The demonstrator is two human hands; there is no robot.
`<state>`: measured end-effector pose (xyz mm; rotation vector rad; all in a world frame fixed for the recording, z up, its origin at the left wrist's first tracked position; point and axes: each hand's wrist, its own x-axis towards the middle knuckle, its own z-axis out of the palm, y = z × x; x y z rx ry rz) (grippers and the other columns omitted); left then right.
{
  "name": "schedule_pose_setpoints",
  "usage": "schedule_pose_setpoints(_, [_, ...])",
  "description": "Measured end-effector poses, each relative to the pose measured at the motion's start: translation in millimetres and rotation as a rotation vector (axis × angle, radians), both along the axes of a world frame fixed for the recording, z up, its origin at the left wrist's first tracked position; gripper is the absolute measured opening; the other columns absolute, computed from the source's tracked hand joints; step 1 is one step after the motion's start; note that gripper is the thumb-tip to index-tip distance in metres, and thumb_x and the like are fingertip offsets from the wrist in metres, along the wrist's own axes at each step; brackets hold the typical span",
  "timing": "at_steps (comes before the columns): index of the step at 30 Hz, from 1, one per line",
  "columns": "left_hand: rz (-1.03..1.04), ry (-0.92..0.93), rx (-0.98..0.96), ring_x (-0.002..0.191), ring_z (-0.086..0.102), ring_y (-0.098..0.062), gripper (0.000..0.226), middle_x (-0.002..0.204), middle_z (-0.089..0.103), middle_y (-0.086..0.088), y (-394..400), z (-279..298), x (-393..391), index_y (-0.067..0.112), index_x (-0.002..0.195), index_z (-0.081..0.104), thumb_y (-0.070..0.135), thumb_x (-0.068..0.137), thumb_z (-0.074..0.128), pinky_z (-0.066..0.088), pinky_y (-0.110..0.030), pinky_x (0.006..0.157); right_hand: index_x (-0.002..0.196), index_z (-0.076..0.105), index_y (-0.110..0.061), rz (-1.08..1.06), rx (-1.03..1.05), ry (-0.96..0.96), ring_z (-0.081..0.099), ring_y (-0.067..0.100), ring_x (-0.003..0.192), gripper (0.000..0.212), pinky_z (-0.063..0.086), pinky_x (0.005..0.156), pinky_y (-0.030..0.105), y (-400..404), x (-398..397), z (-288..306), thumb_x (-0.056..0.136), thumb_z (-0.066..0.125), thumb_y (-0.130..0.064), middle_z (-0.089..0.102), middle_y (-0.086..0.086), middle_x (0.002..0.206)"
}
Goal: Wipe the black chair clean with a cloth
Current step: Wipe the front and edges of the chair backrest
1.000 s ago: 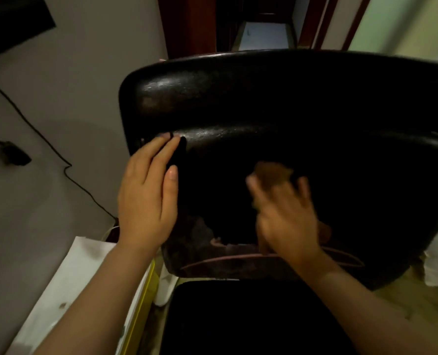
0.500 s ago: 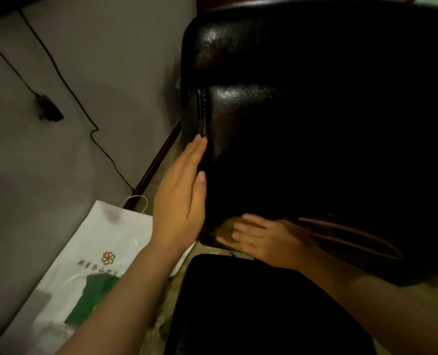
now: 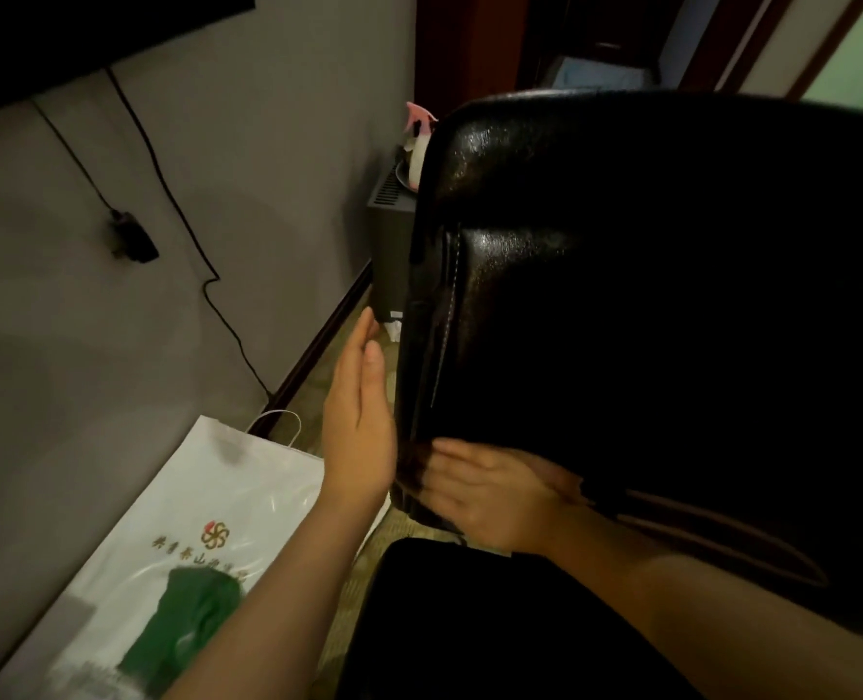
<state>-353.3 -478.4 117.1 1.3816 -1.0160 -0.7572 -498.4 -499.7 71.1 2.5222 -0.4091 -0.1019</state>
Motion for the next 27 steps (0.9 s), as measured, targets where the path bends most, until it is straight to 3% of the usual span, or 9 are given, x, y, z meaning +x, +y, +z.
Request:
schedule_pose_setpoints(2, [-0.014,0.055,0.047,0.131,0.036,-0.003,0.046,0.143,0.042,0.009,-7,5,3,0.035,0.137,0.037,0.048,0.095,0.021,0.026,-0.019,0.105,0.104,0.072,-0.018,0.059,-0.001,-0.082,0.063,0.017,0.104,0.034,0.011,0.116,0.037,-6,-4,17,0.072,0.070,-0.029,0.072,0.000,0.103])
schedule_pose_setpoints(6, [-0.092,0.208,0.154,0.129,0.040,-0.008,0.052,0.138,0.048,0.007,-26,13,7,0.033,0.130,0.046,0.051,0.094,0.014,0.026,-0.028,0.107,0.118,0.063,-0.006,-0.172,-0.150,-0.751,0.051,0.027,0.106,0.043,0.017,0.112,0.036,-58,6,114,0.081,0.043,-0.015,0.067,0.015,0.102])
schedule_pose_setpoints(8, [-0.106,0.288,0.172,0.127,0.042,-0.010,0.054,0.134,0.050,0.006,-33,16,6,0.033,0.126,0.048,0.053,0.094,0.010,0.027,-0.027,0.102,0.112,0.066,-0.005,-0.227,-0.163,-0.832,0.054,0.028,0.104,0.037,0.022,0.111,0.036,-71,11,138,0.082,0.044,-0.011,0.067,0.016,0.099])
schedule_pose_setpoints(13, [-0.157,0.316,0.186,0.102,0.050,0.006,0.054,0.117,0.055,0.012,-40,24,2,0.031,0.122,0.049,0.053,0.094,0.009,0.038,-0.006,0.074,0.105,0.070,-0.005,-0.107,-0.078,-0.700,0.049,0.025,0.110,0.038,0.021,0.112,0.033,-52,14,90,0.091,0.035,-0.012,0.064,0.014,0.108])
schedule_pose_setpoints(18, [-0.183,0.271,0.190,0.098,0.049,0.009,0.053,0.113,0.055,0.015,-42,25,0,0.029,0.123,0.048,0.053,0.093,0.011,0.035,-0.005,0.071,0.098,0.074,-0.014,-0.022,0.062,-0.244,0.065,0.018,0.101,0.036,0.013,0.113,0.032,-13,0,14,0.084,0.042,-0.021,0.072,0.005,0.104])
schedule_pose_setpoints(21, [-0.248,0.159,0.172,0.120,0.045,0.001,0.059,0.131,0.047,0.014,-35,26,1,0.024,0.138,0.039,0.055,0.090,0.026,0.031,-0.007,0.084,0.096,0.075,-0.021,-0.019,0.115,-0.025,0.064,0.010,0.104,0.051,0.010,0.115,0.031,7,-23,-34,0.098,0.024,-0.015,0.071,-0.004,0.106])
schedule_pose_setpoints(23, [-0.316,0.072,0.141,0.110,0.045,0.013,0.069,0.126,0.045,0.022,-31,25,1,0.025,0.141,0.031,0.057,0.082,0.049,0.034,-0.004,0.084,0.096,0.074,-0.021,0.002,0.108,0.018,0.063,0.008,0.106,0.060,0.011,0.116,0.031,11,-32,-52,0.100,0.015,-0.013,0.070,-0.007,0.107])
schedule_pose_setpoints(25, [-0.335,-0.013,0.115,0.112,0.045,0.013,0.099,0.131,0.046,0.018,-30,15,0,0.026,0.144,0.023,0.063,0.064,0.067,0.042,-0.013,0.095,0.097,0.074,-0.022,0.024,0.080,0.116,0.062,0.007,0.107,0.050,0.015,0.116,0.035,11,-43,-62,0.098,0.024,-0.015,0.070,-0.008,0.107])
schedule_pose_setpoints(27, [-0.299,-0.122,0.115,0.132,0.035,-0.003,0.121,0.146,0.034,0.009,-27,2,-5,0.032,0.145,0.012,0.076,0.047,0.068,0.036,-0.033,0.109,0.099,0.074,-0.026,0.047,0.075,0.241,0.058,0.008,0.112,0.033,0.014,0.114,0.038,13,-61,-60,0.085,0.045,-0.032,0.070,-0.011,0.108])
